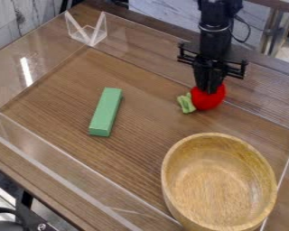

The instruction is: Move the red fruit to the left

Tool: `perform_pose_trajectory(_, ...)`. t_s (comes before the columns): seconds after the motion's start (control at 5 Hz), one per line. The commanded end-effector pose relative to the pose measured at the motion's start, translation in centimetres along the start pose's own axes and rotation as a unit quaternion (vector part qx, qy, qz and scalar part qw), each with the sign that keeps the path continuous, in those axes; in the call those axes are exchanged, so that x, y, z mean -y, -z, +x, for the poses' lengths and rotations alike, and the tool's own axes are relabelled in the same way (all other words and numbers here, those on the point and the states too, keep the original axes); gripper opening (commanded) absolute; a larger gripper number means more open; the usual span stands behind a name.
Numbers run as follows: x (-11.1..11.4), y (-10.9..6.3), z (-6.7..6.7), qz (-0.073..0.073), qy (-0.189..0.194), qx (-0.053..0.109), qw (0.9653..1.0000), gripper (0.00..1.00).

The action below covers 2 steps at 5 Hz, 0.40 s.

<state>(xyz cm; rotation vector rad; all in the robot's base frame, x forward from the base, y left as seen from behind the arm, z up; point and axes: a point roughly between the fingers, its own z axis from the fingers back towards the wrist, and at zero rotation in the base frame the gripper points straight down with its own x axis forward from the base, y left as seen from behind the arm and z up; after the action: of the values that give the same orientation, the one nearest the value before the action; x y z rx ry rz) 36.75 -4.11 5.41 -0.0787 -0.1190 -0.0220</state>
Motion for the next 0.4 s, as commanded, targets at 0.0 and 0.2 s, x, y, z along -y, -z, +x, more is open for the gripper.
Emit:
perform_pose_trajectory(0.0, -0.3, -2.9, 0.8, -0.007, 0.006, 0.030, 0.9995, 0.00)
perform_pose_trajectory(0.2, -0.7, -4.0, 1.1, -0.018, 0.021, 0.044, 0.9987, 0.00)
